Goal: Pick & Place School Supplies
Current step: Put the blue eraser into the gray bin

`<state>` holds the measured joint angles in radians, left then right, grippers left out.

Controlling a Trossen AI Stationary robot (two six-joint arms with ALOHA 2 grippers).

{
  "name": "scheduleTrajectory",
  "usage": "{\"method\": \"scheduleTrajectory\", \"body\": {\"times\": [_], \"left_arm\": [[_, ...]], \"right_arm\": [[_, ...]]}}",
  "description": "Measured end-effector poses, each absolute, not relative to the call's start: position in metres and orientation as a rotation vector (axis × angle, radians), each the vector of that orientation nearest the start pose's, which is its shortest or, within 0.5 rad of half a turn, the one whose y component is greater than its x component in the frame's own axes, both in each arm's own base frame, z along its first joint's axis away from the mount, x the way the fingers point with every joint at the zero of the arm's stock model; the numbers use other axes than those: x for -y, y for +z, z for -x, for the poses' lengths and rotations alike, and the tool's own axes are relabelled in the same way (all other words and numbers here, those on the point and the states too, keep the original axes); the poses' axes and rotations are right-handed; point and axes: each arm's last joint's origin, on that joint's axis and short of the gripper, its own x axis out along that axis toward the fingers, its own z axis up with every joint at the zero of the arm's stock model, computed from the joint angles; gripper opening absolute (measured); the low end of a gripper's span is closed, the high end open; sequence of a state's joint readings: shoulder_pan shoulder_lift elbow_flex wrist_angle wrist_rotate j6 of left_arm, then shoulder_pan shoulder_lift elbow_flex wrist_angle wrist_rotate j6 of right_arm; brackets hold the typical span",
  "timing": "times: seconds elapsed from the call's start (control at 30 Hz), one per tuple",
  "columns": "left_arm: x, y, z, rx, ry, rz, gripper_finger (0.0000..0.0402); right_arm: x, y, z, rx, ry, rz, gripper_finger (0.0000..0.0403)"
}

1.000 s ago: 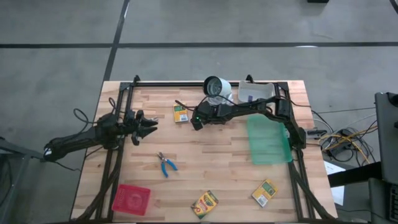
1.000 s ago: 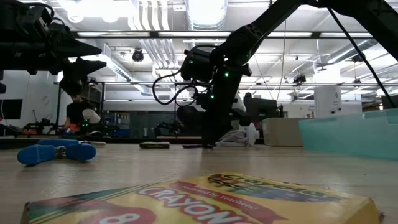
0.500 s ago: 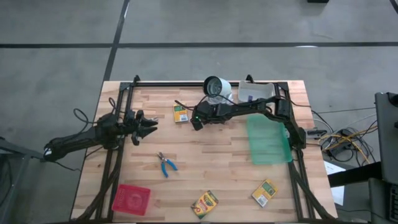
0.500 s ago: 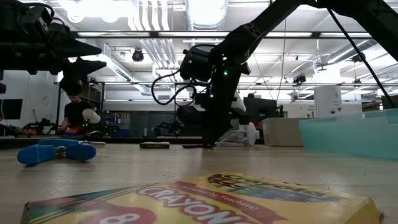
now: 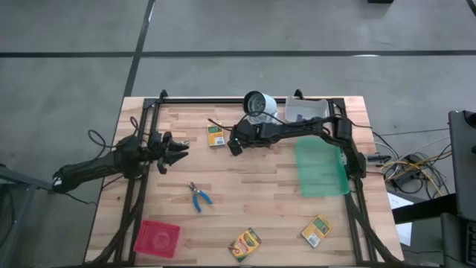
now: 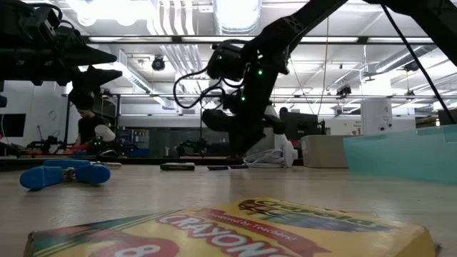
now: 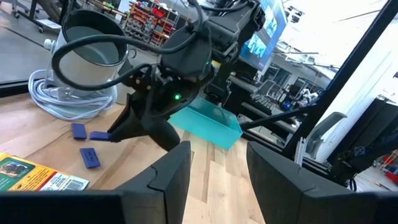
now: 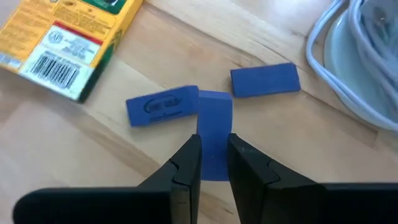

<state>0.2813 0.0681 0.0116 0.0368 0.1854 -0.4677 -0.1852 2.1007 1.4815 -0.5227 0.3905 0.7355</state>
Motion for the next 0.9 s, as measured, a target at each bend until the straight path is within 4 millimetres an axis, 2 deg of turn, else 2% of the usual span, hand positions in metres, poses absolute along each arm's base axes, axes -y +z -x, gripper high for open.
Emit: {"method": "scheduleTrajectory", "body": {"times": [0.13, 0.47, 0.73, 0.9], "left_arm": [[-0.023, 0.166, -0.098, 0.003, 0.099, 0.472, 0.0163], [-0.023, 0.166, -0.098, 0.004, 0.099, 0.472, 0.0163], [-0.023, 0.166, -0.098, 0.003, 0.099, 0.472, 0.0163], [-0.023, 0.166, -0.098, 0.003, 0.099, 0.472, 0.0163]], "right_arm": [[0.084, 0.162, -0.417, -0.892, -0.875, -0.494, 0.0061], [0.060, 0.217, -0.403, -0.802, -0.800, -0.471, 0.0061], [0.046, 0.258, -0.374, -0.764, -0.814, -0.426, 0.0061], [0.040, 0.272, -0.350, -0.758, -0.805, -0.411, 0.0061]]}}
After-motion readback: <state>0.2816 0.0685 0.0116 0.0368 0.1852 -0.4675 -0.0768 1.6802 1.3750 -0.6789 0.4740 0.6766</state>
